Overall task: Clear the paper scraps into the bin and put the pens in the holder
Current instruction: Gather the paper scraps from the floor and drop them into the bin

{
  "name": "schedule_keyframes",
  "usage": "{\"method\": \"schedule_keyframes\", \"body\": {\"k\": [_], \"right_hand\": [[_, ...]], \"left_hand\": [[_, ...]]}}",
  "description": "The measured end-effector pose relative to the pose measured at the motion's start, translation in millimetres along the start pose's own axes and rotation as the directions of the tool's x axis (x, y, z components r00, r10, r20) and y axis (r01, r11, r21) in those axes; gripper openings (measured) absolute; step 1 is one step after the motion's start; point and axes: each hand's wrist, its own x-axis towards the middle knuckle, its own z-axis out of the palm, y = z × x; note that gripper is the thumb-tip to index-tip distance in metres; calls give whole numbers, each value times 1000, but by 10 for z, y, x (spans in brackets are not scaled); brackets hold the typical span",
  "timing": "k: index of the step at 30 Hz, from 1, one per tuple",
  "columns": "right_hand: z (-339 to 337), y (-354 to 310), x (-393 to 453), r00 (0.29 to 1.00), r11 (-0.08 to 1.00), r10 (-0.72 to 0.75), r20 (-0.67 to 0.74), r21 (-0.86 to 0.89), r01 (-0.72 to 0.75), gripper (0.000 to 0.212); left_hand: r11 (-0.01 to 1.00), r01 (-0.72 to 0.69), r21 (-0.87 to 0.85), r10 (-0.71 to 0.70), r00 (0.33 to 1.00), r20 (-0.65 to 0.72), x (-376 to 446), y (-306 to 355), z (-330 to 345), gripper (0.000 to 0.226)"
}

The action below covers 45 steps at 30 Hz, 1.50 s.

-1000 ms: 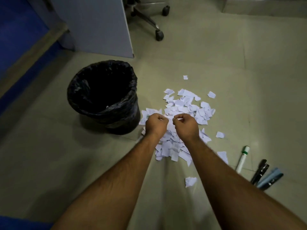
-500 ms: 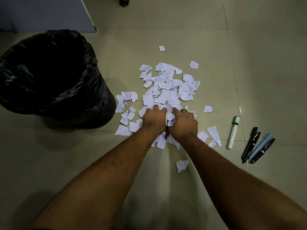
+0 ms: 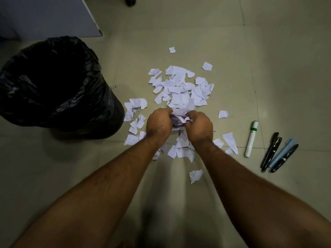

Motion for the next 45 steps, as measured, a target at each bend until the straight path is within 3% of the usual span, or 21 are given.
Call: {"method": "schedule_keyframes", "body": {"k": [5,8,12,24,30,34,37,41,45], "right_hand": [[-153,-103,-66,986,981,158,-47,122,-151,31],[-250,-146,-115,960,948,276,-53,182,-262,31],[-474,-339,-117,944,915,327,-40,261,-306,28],[-1177,-1583,-120,976,874,166,-143,479,-78,16],[-1185,-2610,-102,991,834,0,-130,547,72,12],[-914,-3225,-177,990,860,-132,-47,491,138,12],[-609,-3486,-258,977,911,-211,16,364,191,19],[-281,-3653,-270,919,941,-338,205,105,323,26],[-157,-3679,-260,884,922,-367,289,-10,386,29]], "left_hand": [[983,120,-141,-128,991,-47,34,31,-167,24],[979,146,-140,-161,981,-106,15,46,-302,25],[968,151,-198,-187,966,-176,-30,153,-602,22],[922,109,-372,-243,911,-334,65,218,-1957,8],[838,146,-526,-415,796,-440,155,-221,-2815,11],[876,191,-442,-417,759,-500,212,-646,-3161,19],[897,259,-359,-413,781,-468,188,-962,-3187,25],[911,307,-275,-390,858,-333,159,-1338,-3079,16],[940,304,-156,-331,923,-196,170,-1499,-2940,30]]}}
